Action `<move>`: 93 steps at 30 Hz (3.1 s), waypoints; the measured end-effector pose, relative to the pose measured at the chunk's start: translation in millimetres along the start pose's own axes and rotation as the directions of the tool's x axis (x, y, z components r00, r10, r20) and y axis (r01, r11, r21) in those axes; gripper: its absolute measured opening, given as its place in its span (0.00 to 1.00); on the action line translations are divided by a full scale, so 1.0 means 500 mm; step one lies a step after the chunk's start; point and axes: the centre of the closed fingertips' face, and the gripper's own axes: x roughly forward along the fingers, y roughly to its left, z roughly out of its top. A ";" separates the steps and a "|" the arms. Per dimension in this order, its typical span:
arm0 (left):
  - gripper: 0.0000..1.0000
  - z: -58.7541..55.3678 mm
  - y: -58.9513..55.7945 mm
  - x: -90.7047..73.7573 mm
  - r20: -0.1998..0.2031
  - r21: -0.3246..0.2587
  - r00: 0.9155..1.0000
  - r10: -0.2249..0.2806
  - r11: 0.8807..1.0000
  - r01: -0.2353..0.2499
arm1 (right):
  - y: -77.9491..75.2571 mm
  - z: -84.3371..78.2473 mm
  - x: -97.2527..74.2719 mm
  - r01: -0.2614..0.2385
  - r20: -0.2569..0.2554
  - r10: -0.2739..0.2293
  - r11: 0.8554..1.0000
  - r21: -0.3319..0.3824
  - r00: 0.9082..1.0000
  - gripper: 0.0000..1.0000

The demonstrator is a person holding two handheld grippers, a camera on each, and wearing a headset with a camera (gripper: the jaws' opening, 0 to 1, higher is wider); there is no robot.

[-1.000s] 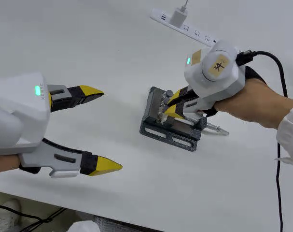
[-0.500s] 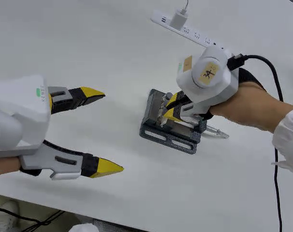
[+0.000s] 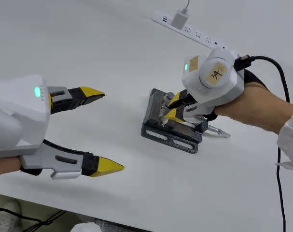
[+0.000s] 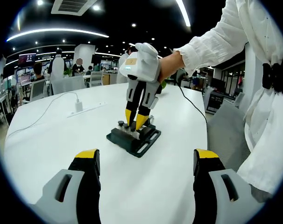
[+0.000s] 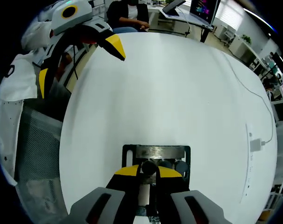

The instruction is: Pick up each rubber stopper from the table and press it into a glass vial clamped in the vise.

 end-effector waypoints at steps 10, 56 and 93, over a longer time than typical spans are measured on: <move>0.82 0.001 -0.002 0.002 0.001 -0.003 1.000 -0.005 1.000 0.005 | 0.000 0.013 -0.021 0.013 0.039 -0.014 1.000 0.027 0.999 0.06; 0.81 0.008 0.006 0.000 0.018 -0.011 1.000 0.011 1.000 -0.010 | 0.007 0.007 -0.007 -0.061 -0.044 0.060 0.998 -0.011 0.997 0.00; 0.79 0.023 0.002 0.001 0.027 0.005 1.000 0.009 1.000 -0.009 | -0.006 -0.005 0.006 -0.023 -0.038 0.021 0.999 -0.035 0.999 0.00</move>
